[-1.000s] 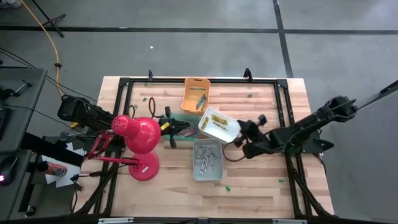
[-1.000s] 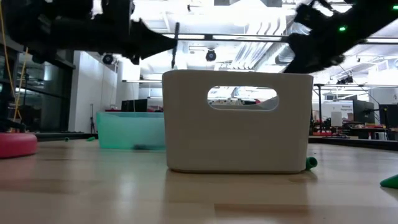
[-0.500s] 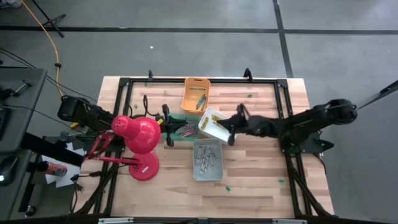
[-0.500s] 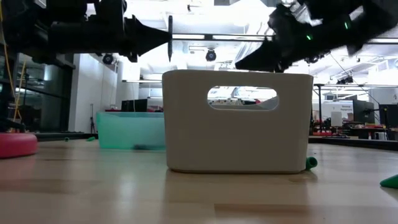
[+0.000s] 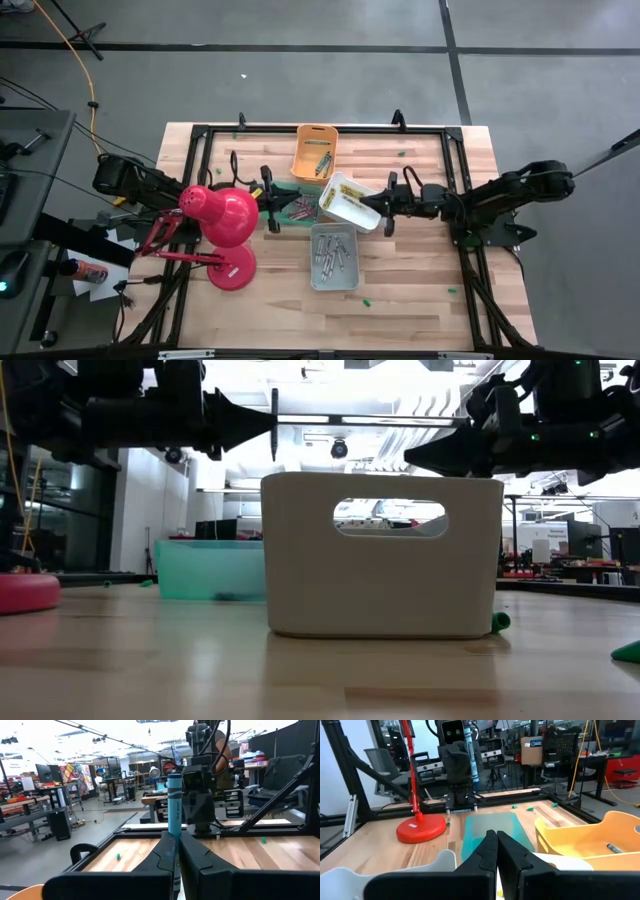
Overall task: Sort crayons
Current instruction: Put the blue crayon into the yellow bin
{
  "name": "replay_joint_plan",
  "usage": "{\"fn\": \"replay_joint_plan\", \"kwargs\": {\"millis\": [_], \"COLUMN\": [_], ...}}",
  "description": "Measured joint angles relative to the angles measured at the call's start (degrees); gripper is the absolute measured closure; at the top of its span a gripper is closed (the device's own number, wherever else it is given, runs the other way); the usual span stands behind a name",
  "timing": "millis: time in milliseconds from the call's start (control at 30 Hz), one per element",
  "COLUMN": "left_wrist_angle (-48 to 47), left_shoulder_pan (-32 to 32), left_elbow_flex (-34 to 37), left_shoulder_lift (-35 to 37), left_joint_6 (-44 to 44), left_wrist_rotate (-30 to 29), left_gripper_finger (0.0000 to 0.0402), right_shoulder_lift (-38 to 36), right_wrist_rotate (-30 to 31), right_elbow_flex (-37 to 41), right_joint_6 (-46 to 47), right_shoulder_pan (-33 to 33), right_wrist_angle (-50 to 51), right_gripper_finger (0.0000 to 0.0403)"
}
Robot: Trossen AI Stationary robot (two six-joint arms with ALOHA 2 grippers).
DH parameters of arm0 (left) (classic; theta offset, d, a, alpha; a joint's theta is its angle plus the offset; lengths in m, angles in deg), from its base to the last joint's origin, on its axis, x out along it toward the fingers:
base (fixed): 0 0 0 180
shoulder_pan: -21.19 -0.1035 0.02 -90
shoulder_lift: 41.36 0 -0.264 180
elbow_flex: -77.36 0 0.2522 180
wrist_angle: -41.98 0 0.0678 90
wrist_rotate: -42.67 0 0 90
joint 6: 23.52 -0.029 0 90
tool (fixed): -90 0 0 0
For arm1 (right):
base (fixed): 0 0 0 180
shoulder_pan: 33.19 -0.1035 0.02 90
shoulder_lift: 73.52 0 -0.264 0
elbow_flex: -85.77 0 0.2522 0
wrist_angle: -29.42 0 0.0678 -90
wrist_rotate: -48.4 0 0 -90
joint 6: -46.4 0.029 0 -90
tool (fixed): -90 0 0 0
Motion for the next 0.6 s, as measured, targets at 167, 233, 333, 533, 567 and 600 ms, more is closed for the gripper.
{"fn": "replay_joint_plan", "kwargs": {"millis": [167, 233, 333, 533, 567, 600], "left_wrist_angle": [-0.3, -0.5, -0.6, -0.5, -0.5, -0.5], "left_shoulder_pan": [-0.6, -0.6, -0.6, -0.6, -0.7, -0.9], "left_elbow_flex": [0.0, 0.0, 0.0, 0.0, 0.0, 0.0], "left_shoulder_lift": [0.0, 0.0, 0.0, 0.0, 0.0, 0.0], "left_joint_6": [1.3, 1.3, 1.4, 2.3, 3.0, 3.7], "left_wrist_rotate": [1.8, 1.8, 1.9, -0.4, -2.0, -3.9], "left_gripper_finger": [0.0401, 0.0401, 0.0401, 0.0401, 0.0401, 0.0401], "right_shoulder_lift": [0.0, 0.0, 0.0, 0.0, 0.0, 0.0], "right_wrist_rotate": [0.0, 0.0, 0.0, 0.0, 0.0, 0.1], "right_elbow_flex": [-0.1, -0.1, -0.1, -0.1, -0.1, -0.1], "right_joint_6": [-0.5, -0.5, -0.5, -0.7, -0.7, -0.7], "right_shoulder_pan": [0.0, 0.0, 0.0, 0.1, 0.1, 0.1], "right_wrist_angle": [0.0, 0.0, 0.0, 0.0, 0.0, 0.0], "right_gripper_finger": [0.0403, 0.0403, 0.0403, 0.0403, 0.0403, 0.0403]}}
